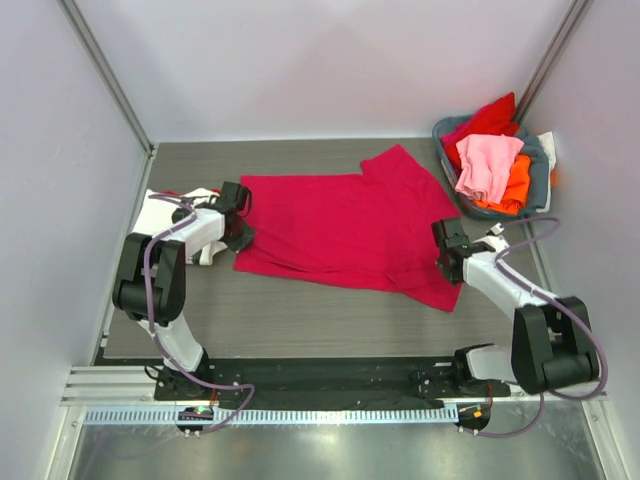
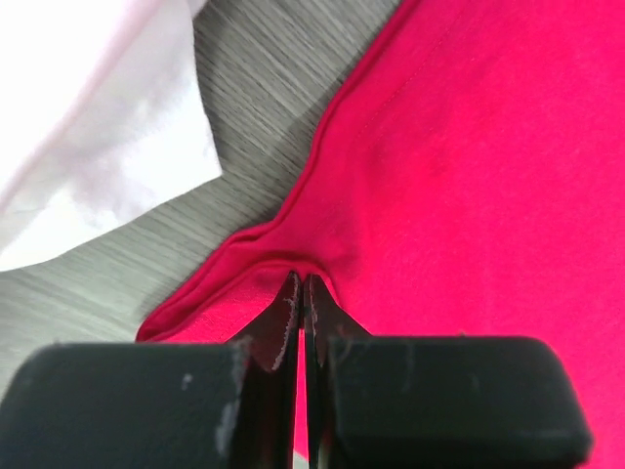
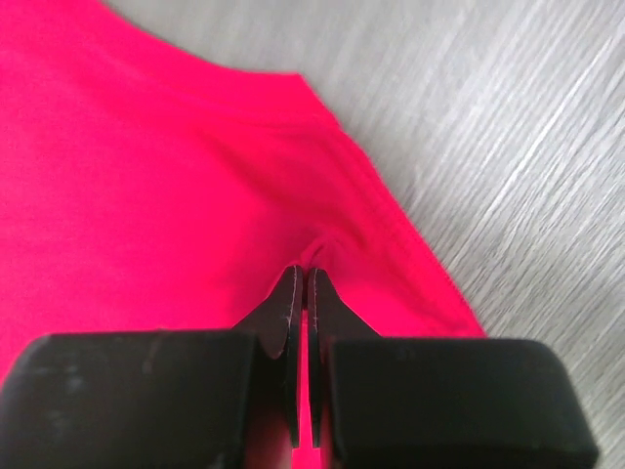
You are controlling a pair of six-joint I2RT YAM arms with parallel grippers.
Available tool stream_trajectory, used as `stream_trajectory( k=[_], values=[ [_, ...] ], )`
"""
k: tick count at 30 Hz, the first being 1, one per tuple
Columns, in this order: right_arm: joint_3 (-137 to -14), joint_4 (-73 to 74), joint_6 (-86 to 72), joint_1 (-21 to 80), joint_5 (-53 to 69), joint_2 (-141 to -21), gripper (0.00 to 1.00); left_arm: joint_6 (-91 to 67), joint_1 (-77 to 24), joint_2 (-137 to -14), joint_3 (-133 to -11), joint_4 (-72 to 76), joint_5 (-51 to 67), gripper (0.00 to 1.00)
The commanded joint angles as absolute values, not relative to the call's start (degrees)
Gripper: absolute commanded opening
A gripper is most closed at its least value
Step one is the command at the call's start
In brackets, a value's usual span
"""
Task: Fold and stack the t-shirts
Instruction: Fold the tshirt
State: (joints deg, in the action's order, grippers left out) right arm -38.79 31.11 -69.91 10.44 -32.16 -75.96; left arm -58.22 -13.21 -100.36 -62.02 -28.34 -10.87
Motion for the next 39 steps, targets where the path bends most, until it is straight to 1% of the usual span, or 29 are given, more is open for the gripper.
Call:
stream_trajectory(
  k=[1, 4, 6, 10, 13, 16, 21, 26, 34, 39],
  values=[
    [-39.2, 31.8, -67.8, 10.7, -35.2, -67.4, 0.01, -56.5, -12.9, -96.0, -65.2, -32.2, -14.7, 0.00],
    [-38.4, 33.3, -67.1, 10.7, -35.3, -60.6, 0.01, -56.3, -12.7, -91.7, -63.0, -33.3, -14.6, 0.00],
    [-37.9, 34.1, -65.1, 10.7, -33.7, -56.3, 0.01, -56.9, -12.6, -86.3, -60.7, -33.2, -14.1, 0.00],
    [-36.7, 35.9, -63.4, 10.7, -29.9, -51.2, 0.01, -57.7, -12.7, -79.6, -55.2, -33.0, -11.1, 0.00],
    [-36.7, 40.8, -63.6, 10.7, -28.5, -48.2, 0.01, -58.0, -12.7, -75.5, -51.2, -34.1, -8.9, 0.00],
    [-36.2, 44.7, -63.2, 10.7, -27.4, -45.8, 0.01, -58.3, -12.7, -70.5, -46.8, -34.8, -8.3, 0.00],
    [-35.4, 46.8, -60.5, 10.7, -26.5, -41.1, 0.01, -59.8, -12.6, -63.8, -41.1, -35.5, -9.1, 0.00],
    [-37.8, 44.8, -56.1, 10.7, -27.3, -43.7, 0.01, -60.6, -12.5, -62.6, -39.8, -35.4, -8.5, 0.00],
    [-48.9, 41.1, -46.2, 10.7, -27.8, -58.2, 0.01, -62.0, -10.1, -66.2, -42.0, -34.3, -6.6, 0.00],
    [-53.3, 38.8, -43.9, 10.7, -27.7, -63.4, 0.01, -64.1, -8.0, -67.4, -42.6, -32.1, -4.2, 0.00]
  ],
)
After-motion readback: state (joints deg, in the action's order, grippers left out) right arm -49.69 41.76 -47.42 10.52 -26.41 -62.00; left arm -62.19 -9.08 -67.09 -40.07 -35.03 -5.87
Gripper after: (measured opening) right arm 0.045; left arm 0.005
